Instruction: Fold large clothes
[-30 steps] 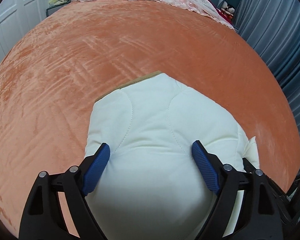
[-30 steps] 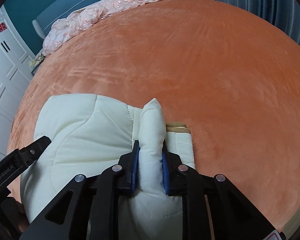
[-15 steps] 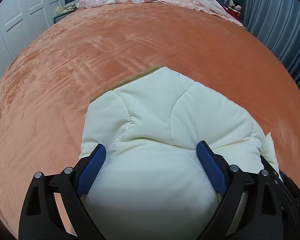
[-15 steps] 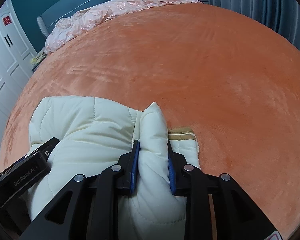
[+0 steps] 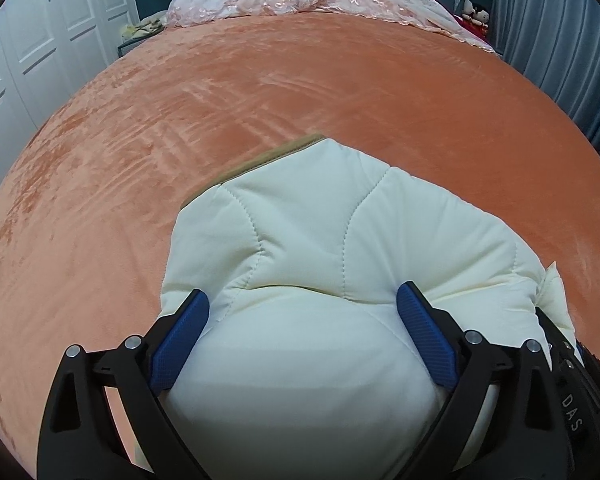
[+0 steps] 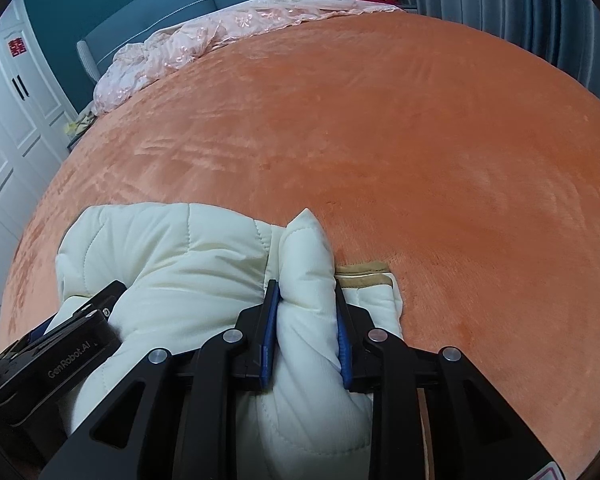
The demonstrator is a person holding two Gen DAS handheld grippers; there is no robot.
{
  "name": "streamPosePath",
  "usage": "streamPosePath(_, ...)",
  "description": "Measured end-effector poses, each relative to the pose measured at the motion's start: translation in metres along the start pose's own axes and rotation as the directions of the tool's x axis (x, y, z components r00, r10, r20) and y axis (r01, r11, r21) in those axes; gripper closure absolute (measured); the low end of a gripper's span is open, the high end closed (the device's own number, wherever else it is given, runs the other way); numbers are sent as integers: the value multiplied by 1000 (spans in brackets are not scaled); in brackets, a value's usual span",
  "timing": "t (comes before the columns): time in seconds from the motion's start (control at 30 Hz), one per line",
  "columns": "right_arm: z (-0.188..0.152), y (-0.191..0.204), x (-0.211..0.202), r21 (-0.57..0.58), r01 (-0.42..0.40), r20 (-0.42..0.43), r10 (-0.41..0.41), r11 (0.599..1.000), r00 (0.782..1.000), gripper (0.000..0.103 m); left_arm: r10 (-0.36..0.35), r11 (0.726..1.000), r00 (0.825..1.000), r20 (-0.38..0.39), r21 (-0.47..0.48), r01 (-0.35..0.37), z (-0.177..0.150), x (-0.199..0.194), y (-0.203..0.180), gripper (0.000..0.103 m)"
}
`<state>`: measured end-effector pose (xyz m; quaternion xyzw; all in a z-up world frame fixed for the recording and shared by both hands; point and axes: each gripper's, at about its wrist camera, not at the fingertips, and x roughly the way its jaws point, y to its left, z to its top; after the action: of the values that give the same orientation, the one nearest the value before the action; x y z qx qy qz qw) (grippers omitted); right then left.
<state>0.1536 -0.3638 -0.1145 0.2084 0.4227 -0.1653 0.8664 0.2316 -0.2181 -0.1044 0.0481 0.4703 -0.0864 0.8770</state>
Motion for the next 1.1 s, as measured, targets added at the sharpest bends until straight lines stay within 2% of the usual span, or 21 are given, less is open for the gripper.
streamPosePath(0.2, -1, 0, -2, 5, -8, 14, 8, 1000, 1000, 77, 8, 1000, 1000, 8, 2, -8, 0, -1, -1, 10)
streamPosePath(0.3, 3, -11, -7, 56, -75, -15, 75, 996, 997, 78, -33, 999, 999, -18, -15, 32, 2, -7, 6, 10)
streamPosePath(0.4, 9, -29, -43, 150, -126, -40, 133, 981, 990, 81, -52, 999, 998, -35, 9, 53, 1, -36, 14, 10)
streamPosePath(0.5, -3, -35, -97, 104, -126, 2, 126, 987, 992, 80, -100, 994, 994, -53, 35, 102, -17, -72, 22, 11)
streamPosePath(0.57, -18, -38, -119, 78, -131, -34, 134, 988, 990, 80, -132, 990, 988, -82, 35, 135, -34, -91, 27, 11)
streamPosePath(0.67, -44, -36, -137, 48, -161, -109, 165, 986, 980, 81, -133, 989, 984, -117, 44, 139, -60, -110, 30, 12)
streamPosePath(0.83, -78, -31, -143, -21, -133, -154, 128, 991, 980, 84, -136, 989, 979, -150, 31, 142, -89, -124, 36, 12)
streamPosePath(0.93, -87, -34, -140, -7, -133, -173, 129, 991, 976, 84, -121, 991, 979, -162, 34, 128, -99, -126, 37, 11)
streamPosePath(1.1, -100, -26, -131, -70, -92, -196, 77, 993, 978, 84, -104, 993, 979, -174, 42, 113, -107, -126, 37, 10)
